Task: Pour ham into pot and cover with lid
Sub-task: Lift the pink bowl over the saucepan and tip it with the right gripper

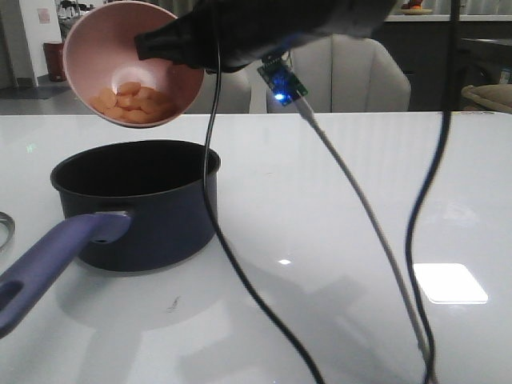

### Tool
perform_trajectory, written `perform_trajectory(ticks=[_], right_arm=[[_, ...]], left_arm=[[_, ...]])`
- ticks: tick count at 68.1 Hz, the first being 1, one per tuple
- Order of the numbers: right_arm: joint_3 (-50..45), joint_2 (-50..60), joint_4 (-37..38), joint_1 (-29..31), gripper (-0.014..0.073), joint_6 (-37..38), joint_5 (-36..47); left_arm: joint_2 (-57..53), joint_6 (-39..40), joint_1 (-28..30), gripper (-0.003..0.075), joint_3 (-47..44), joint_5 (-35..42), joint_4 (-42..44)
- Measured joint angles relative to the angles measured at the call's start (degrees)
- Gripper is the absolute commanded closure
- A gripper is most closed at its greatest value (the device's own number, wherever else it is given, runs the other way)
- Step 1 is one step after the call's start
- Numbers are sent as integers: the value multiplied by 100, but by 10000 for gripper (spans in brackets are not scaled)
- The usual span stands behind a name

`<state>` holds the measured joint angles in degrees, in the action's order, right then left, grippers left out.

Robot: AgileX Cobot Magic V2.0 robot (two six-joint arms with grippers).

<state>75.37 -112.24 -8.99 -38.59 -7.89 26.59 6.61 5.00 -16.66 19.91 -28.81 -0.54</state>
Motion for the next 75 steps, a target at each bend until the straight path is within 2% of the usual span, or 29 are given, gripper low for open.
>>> perform_trajectory(ticks=[8, 30, 38, 45, 52, 58, 59, 60, 61, 62, 63, 66, 72, 75], right_arm=[[-376, -226, 214, -63, 464, -702, 1282], [-489, -851, 480, -330, 464, -3891, 3516], [-489, -1029, 490, -330, 464, -4864, 3695], [-489, -1074, 490, -330, 464, -5115, 3732], [-489, -1074, 356, -330, 464, -4485, 3747], [-489, -1074, 27, -330, 464, -3047, 3766], [-489, -1047, -125, -330, 464, -2542, 3766], [-489, -1061, -97, -330, 464, -2671, 3766], [-489, -1037, -206, -330, 464, -2047, 3737], [-489, -1021, -232, -330, 464, -2047, 3737], [-489, -982, -322, -330, 464, -1564, 3669], [-489, -924, -391, -330, 464, -893, 3480], [-489, -715, -502, -317, 464, 154, 2872], [-489, -589, -524, -317, 464, 366, 2552]], left_arm=[[0, 0, 0, 82, 0, 0, 0], [0, 0, 0, 82, 0, 0, 0], [0, 0, 0, 82, 0, 0, 0], [0, 0, 0, 82, 0, 0, 0], [0, 0, 0, 82, 0, 0, 0], [0, 0, 0, 82, 0, 0, 0], [0, 0, 0, 82, 0, 0, 0], [0, 0, 0, 82, 0, 0, 0], [0, 0, 0, 82, 0, 0, 0], [0, 0, 0, 82, 0, 0, 0], [0, 0, 0, 82, 0, 0, 0], [0, 0, 0, 82, 0, 0, 0], [0, 0, 0, 82, 0, 0, 0], [0, 0, 0, 82, 0, 0, 0]])
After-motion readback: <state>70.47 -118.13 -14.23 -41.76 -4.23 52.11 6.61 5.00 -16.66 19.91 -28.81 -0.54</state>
